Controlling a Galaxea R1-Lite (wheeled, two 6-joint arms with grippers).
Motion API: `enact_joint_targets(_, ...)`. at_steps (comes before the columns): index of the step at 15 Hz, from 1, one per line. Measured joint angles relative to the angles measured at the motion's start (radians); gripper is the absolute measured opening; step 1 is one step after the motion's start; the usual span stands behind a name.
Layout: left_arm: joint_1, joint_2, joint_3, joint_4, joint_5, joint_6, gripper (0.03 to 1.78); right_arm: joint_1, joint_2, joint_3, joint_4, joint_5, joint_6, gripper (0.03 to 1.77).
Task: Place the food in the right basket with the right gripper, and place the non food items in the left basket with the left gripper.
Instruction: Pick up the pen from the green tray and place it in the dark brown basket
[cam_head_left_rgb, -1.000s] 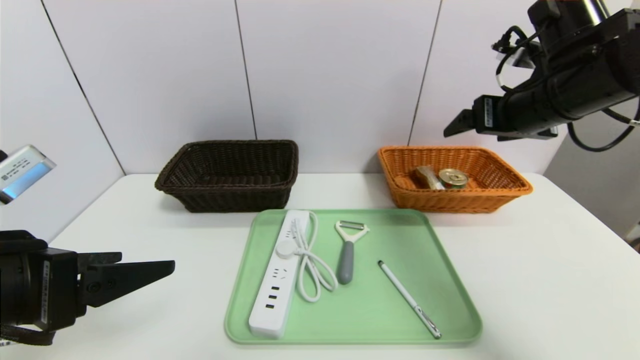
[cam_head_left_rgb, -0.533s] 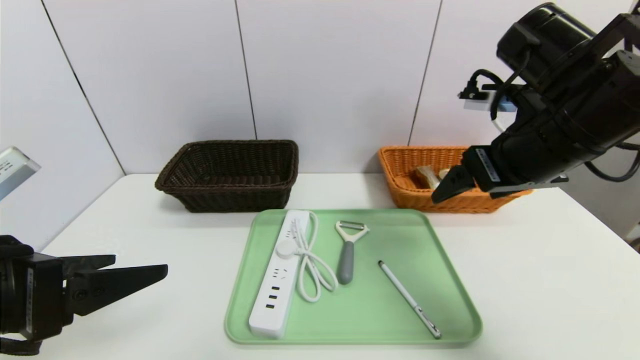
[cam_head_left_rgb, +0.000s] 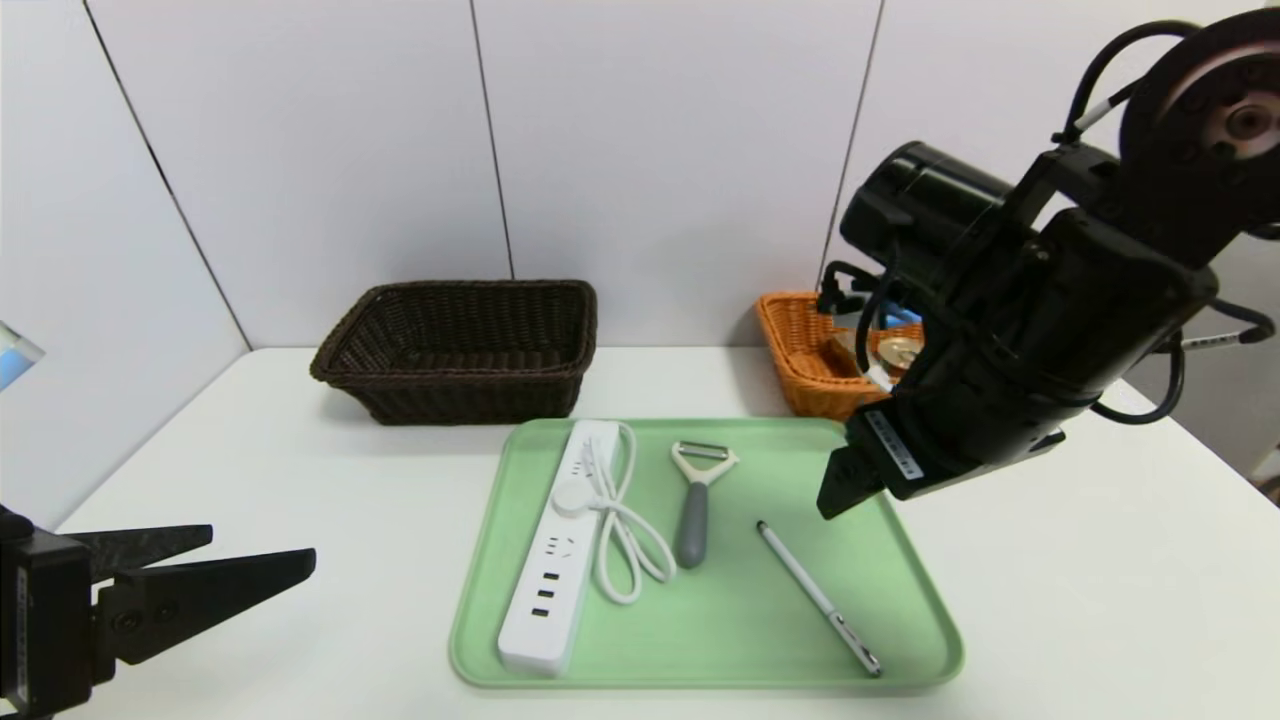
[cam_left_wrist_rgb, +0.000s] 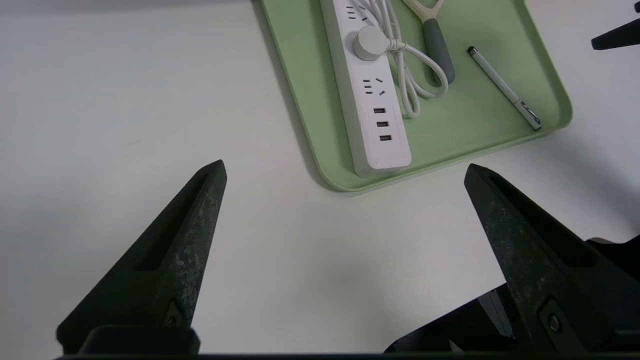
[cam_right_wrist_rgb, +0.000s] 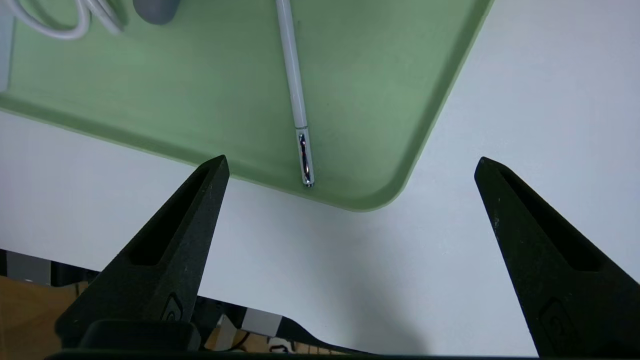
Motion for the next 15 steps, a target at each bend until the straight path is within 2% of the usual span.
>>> enact_joint_targets(2, 0.0, -0.002, 0.004, -0.007, 0.001, 0.0, 1.69, 0.002, 0.032, 0.019, -0.001, 0.005, -0.004, 1.69)
enact_joint_targets(5, 0.0, -0.002, 0.007, -0.008, 0.001, 0.0, 1.69, 0.013, 0.078, 0.041, -0.002, 0.047, -0.005, 1.69)
enact_joint_targets(15, 0.0, -0.005, 0.01, -0.004, 0.002, -0.001, 1.69, 0.054, 0.233, 0.059, -0.087, 0.037, 0.003, 1.7)
